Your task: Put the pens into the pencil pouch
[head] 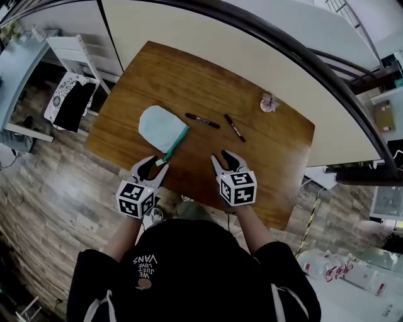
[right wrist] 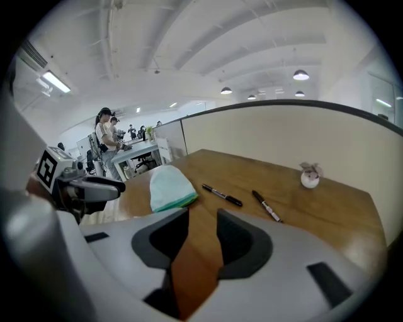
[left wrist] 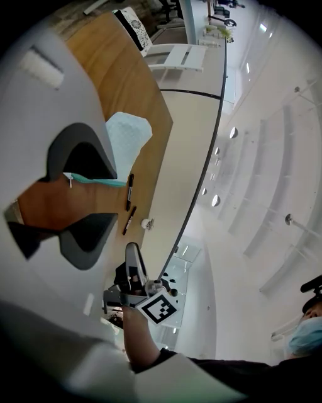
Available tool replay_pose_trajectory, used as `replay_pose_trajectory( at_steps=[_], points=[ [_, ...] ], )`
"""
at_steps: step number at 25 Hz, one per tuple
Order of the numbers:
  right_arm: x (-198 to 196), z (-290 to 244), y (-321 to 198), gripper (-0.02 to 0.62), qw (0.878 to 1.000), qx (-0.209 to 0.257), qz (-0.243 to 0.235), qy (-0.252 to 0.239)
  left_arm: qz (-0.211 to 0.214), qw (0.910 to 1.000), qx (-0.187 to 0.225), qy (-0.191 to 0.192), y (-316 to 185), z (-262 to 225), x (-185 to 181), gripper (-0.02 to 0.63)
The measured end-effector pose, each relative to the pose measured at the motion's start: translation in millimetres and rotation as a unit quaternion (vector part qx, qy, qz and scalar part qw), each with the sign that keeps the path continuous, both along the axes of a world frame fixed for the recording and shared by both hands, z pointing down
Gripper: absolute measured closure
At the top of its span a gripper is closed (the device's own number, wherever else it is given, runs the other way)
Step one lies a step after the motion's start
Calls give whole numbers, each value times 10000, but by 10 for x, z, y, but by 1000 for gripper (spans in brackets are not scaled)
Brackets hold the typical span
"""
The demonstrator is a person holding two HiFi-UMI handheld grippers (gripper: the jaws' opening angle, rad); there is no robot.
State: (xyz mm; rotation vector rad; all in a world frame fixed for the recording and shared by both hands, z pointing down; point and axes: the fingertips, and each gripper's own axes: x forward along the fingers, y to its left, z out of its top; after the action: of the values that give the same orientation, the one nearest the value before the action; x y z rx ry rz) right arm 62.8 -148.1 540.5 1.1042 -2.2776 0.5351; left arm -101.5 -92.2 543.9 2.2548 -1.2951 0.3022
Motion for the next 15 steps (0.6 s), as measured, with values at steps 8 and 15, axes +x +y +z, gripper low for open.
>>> replay_pose_trajectory(
  at_steps=[8, 15],
  points=[
    [65, 285, -582, 483, 9980, -14, -446, 448, -410, 9988, -216, -127, -203, 184, 14, 453],
    [21, 632, -925, 483, 9926, 22, -850, 872, -634, 9967, -339, -374, -273, 308, 3, 453]
  ],
)
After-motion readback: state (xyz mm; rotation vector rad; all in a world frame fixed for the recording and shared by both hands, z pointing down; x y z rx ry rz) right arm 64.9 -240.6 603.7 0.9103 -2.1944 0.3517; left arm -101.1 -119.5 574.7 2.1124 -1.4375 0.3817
